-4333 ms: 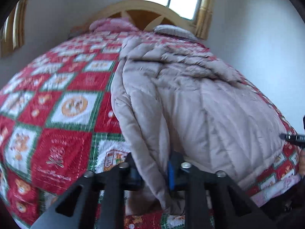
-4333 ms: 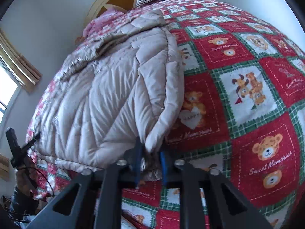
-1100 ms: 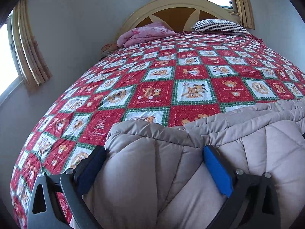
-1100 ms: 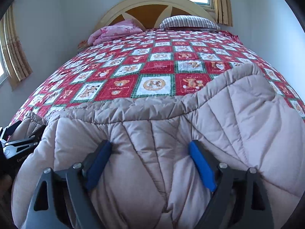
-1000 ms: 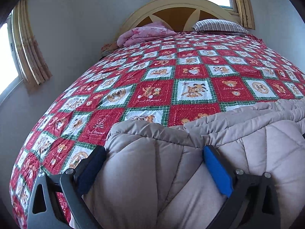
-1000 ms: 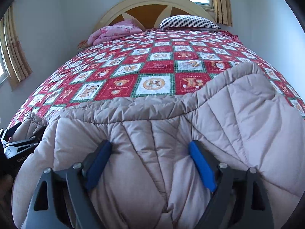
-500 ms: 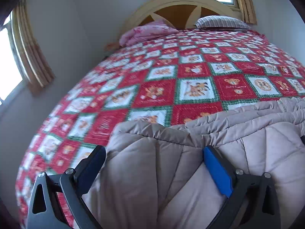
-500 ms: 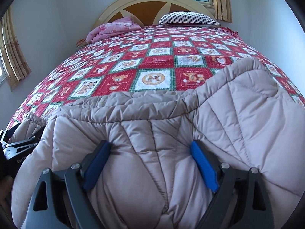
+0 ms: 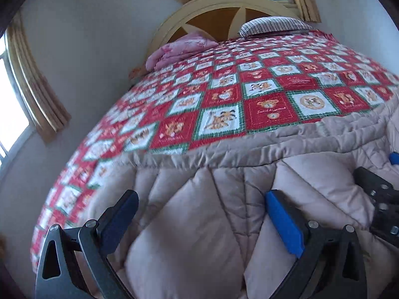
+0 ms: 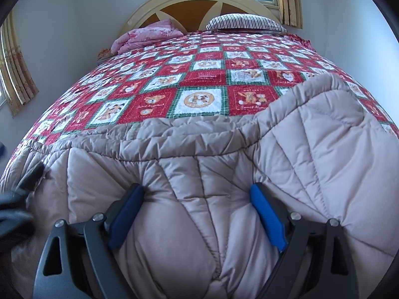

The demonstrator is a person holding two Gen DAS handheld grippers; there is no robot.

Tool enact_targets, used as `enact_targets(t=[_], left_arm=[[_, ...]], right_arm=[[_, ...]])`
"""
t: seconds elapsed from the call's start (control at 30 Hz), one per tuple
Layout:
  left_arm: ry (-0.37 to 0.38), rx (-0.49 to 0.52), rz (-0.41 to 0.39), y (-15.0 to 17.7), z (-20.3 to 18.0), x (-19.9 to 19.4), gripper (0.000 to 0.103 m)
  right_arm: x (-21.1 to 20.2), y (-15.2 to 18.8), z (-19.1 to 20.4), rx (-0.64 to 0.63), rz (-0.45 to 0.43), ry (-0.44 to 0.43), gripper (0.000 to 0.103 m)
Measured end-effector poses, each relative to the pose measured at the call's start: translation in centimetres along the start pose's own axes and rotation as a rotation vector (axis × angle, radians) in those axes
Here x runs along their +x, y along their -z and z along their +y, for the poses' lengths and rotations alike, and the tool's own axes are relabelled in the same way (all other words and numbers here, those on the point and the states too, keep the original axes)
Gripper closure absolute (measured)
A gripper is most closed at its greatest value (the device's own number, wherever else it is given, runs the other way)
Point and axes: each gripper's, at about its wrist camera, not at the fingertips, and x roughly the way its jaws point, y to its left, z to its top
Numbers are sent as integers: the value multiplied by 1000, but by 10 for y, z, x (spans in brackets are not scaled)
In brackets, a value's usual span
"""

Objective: Fold large clothes
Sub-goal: 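Open both tools and press the folded jacket flat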

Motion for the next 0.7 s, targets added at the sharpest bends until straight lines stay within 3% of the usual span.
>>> enact_targets(t=[0.43,0.53,0.6,0.7], left_arm=[[-24,15,-6,8,-11,12,1],[-27,15,-10,8,-11,13,1],[-34,20,-13,8,-12,14,1],[-52,38,-21,8,-16,14,1]], right_arm=[[-11,-3,-6,21,5,-47,12],[-51,-17,-16,14,-78,-76,12],[-72,-28,-23,-30,-148,-46,7],[-80,-36,-46,-74,-210,85,2]])
